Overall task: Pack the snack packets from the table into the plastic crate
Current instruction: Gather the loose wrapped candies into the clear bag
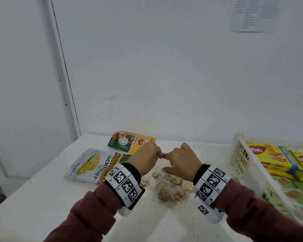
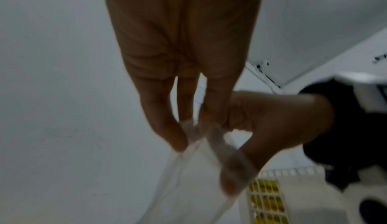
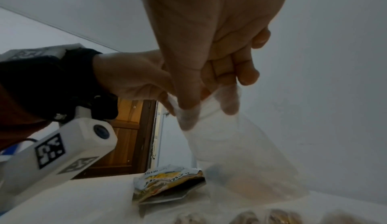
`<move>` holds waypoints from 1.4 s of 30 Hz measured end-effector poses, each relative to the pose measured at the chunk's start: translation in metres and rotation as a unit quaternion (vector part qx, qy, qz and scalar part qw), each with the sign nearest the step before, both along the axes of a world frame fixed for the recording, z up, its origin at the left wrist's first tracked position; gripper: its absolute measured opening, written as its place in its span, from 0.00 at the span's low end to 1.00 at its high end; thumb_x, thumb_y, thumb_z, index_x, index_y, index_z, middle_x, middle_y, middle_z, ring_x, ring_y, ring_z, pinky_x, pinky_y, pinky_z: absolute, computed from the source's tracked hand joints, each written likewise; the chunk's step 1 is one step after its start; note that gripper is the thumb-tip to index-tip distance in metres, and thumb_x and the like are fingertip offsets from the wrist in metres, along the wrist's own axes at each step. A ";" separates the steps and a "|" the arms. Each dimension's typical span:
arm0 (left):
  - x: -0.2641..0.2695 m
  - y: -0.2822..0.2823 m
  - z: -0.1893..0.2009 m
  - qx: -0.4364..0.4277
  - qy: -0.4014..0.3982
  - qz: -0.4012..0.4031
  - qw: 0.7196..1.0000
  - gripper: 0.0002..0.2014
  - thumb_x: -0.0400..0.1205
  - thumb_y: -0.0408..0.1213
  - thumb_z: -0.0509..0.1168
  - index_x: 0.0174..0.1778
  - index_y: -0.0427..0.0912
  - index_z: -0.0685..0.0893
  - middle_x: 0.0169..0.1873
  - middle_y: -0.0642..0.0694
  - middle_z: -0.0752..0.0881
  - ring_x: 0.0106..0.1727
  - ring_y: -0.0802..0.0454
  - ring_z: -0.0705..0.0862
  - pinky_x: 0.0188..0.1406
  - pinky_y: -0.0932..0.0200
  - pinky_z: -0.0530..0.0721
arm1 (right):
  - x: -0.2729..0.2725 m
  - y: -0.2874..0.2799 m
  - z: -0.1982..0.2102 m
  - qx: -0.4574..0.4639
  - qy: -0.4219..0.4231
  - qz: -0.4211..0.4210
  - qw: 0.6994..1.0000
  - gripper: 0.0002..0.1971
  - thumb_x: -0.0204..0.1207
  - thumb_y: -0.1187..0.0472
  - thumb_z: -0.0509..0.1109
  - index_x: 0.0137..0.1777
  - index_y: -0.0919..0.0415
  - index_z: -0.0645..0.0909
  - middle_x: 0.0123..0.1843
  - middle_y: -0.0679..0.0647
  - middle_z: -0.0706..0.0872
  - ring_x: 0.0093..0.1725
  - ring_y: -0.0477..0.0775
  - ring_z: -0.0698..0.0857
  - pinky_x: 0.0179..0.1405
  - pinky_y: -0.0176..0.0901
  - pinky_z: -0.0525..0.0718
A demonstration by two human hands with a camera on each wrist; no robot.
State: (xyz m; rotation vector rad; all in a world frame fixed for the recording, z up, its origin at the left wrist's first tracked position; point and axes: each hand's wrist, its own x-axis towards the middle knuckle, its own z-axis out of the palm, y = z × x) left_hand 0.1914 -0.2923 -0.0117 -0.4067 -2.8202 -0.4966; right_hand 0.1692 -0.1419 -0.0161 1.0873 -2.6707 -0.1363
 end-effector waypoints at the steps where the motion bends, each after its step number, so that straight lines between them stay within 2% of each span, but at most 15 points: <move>1: 0.002 0.000 0.001 0.005 -0.008 0.001 1.000 0.12 0.83 0.29 0.58 0.57 0.36 0.85 0.56 0.40 0.81 0.58 0.46 0.79 0.52 0.66 0.69 | -0.001 0.001 -0.001 0.004 0.002 -0.002 1.000 0.24 0.78 0.44 0.61 0.72 0.51 0.71 0.52 0.52 0.88 0.57 0.54 0.81 0.57 0.46 0.61; 4: 0.010 0.002 -0.001 0.028 -0.053 0.000 0.998 0.16 0.79 0.33 0.65 0.63 0.39 0.80 0.57 0.44 0.75 0.52 0.49 0.79 0.48 0.68 0.71 | -0.006 0.000 -0.005 0.006 0.008 -0.015 1.000 0.27 0.77 0.44 0.62 0.73 0.53 0.67 0.54 0.52 0.88 0.57 0.55 0.83 0.60 0.46 0.63; 6: 0.013 0.005 -0.005 0.050 -0.044 0.021 0.998 0.13 0.77 0.28 0.65 0.57 0.39 0.82 0.53 0.44 0.75 0.48 0.51 0.77 0.47 0.64 0.74 | -0.007 0.000 -0.007 -0.013 -0.008 -0.019 1.000 0.27 0.77 0.43 0.62 0.73 0.53 0.68 0.54 0.52 0.88 0.56 0.54 0.83 0.59 0.46 0.63; 9: 0.015 0.011 -0.010 0.042 -0.018 0.068 0.997 0.10 0.78 0.26 0.62 0.50 0.37 0.87 0.52 0.41 0.81 0.53 0.47 0.80 0.53 0.57 0.78 | -0.010 0.002 -0.009 -0.080 -0.009 -0.022 0.997 0.24 0.77 0.44 0.63 0.71 0.52 0.72 0.54 0.50 0.88 0.57 0.52 0.83 0.57 0.45 0.64; 10: 0.014 0.012 -0.012 0.030 -0.017 0.077 0.996 0.11 0.80 0.27 0.61 0.52 0.37 0.87 0.54 0.41 0.82 0.56 0.46 0.81 0.56 0.57 0.78 | -0.011 0.003 -0.010 -0.130 -0.003 -0.016 0.991 0.20 0.77 0.46 0.65 0.67 0.51 0.78 0.52 0.50 0.88 0.56 0.52 0.84 0.54 0.44 0.65; 12: 0.012 0.013 -0.014 0.010 -0.018 0.082 0.996 0.14 0.82 0.27 0.58 0.59 0.38 0.85 0.59 0.41 0.82 0.61 0.47 0.80 0.60 0.57 0.77 | -0.011 0.004 -0.011 -0.210 0.049 -0.001 0.976 0.08 0.66 0.55 0.77 0.45 0.52 0.88 0.41 0.49 0.87 0.43 0.53 0.87 0.44 0.42 0.67; 14: 0.011 0.015 -0.011 -0.034 -0.004 0.070 0.997 0.16 0.82 0.27 0.56 0.62 0.39 0.84 0.62 0.42 0.81 0.64 0.47 0.77 0.63 0.57 0.74 | -0.010 0.002 -0.013 -0.232 0.088 0.014 0.969 0.12 0.47 0.61 0.85 0.27 0.50 0.85 0.33 0.48 0.83 0.31 0.51 0.84 0.31 0.38 0.68; 16: 0.009 0.016 -0.008 -0.078 0.015 0.062 0.995 0.17 0.82 0.27 0.55 0.63 0.39 0.83 0.62 0.42 0.80 0.64 0.46 0.76 0.63 0.58 0.71 | -0.011 -0.004 -0.015 -0.241 0.091 0.025 0.966 0.16 0.40 0.66 0.85 0.24 0.50 0.83 0.33 0.49 0.82 0.31 0.54 0.83 0.25 0.38 0.71; 22: 0.006 0.004 0.001 -0.133 0.029 0.055 0.989 0.17 0.83 0.27 0.52 0.60 0.40 0.84 0.60 0.42 0.82 0.60 0.44 0.79 0.60 0.57 0.71 | -0.020 -0.014 -0.014 -0.308 0.095 0.059 0.945 0.12 0.46 0.68 0.79 0.28 0.51 0.87 0.47 0.56 0.76 0.46 0.53 0.71 0.31 0.43 0.82; 25: 0.008 -0.005 -0.001 -0.093 0.035 0.056 0.993 0.16 0.83 0.30 0.53 0.51 0.36 0.88 0.52 0.40 0.84 0.54 0.41 0.80 0.56 0.47 0.77 | -0.025 -0.019 -0.011 -0.239 0.000 0.029 0.971 0.18 0.66 0.67 0.72 0.54 0.49 0.88 0.62 0.55 0.76 0.57 0.56 0.78 0.48 0.43 0.79; 28: 0.008 -0.016 -0.006 -0.045 0.041 0.083 0.995 0.13 0.81 0.34 0.57 0.51 0.39 0.87 0.52 0.44 0.83 0.54 0.45 0.80 0.56 0.52 0.78 | -0.028 -0.024 -0.013 -0.159 -0.141 0.028 0.977 0.28 0.74 0.67 0.65 0.74 0.49 0.72 0.74 0.49 0.71 0.66 0.53 0.77 0.60 0.41 0.74; 31: 0.008 -0.028 -0.012 0.009 0.024 0.100 0.995 0.14 0.80 0.32 0.60 0.60 0.43 0.84 0.56 0.47 0.79 0.59 0.49 0.78 0.57 0.60 0.74 | -0.026 -0.035 -0.014 -0.179 -0.186 0.038 0.965 0.31 0.70 0.69 0.68 0.74 0.54 0.71 0.66 0.55 0.78 0.58 0.55 0.80 0.55 0.39 0.74; 36: 0.008 -0.040 -0.022 0.116 0.062 0.151 0.980 0.13 0.79 0.24 0.60 0.51 0.38 0.89 0.46 0.48 0.75 0.51 0.52 0.77 0.46 0.69 0.68 | -0.028 -0.051 -0.013 -0.224 -0.226 0.023 0.948 0.35 0.65 0.68 0.74 0.74 0.59 0.70 0.68 0.54 0.74 0.62 0.57 0.78 0.60 0.40 0.75; 40: 0.006 -0.052 -0.017 0.093 0.009 0.150 0.984 0.15 0.81 0.29 0.58 0.59 0.39 0.86 0.59 0.44 0.85 0.59 0.50 0.82 0.60 0.62 0.76 | -0.029 -0.060 -0.012 -0.191 -0.213 0.024 0.958 0.34 0.65 0.63 0.75 0.73 0.53 0.70 0.67 0.47 0.69 0.54 0.51 0.78 0.55 0.44 0.79; 42: 0.004 -0.059 -0.012 0.071 -0.004 0.152 0.986 0.16 0.82 0.30 0.58 0.63 0.38 0.84 0.63 0.43 0.83 0.64 0.49 0.80 0.63 0.61 0.74 | -0.032 -0.061 -0.015 -0.251 -0.218 0.043 0.942 0.23 0.67 0.62 0.76 0.61 0.49 0.76 0.60 0.45 0.71 0.53 0.49 0.78 0.51 0.41 0.78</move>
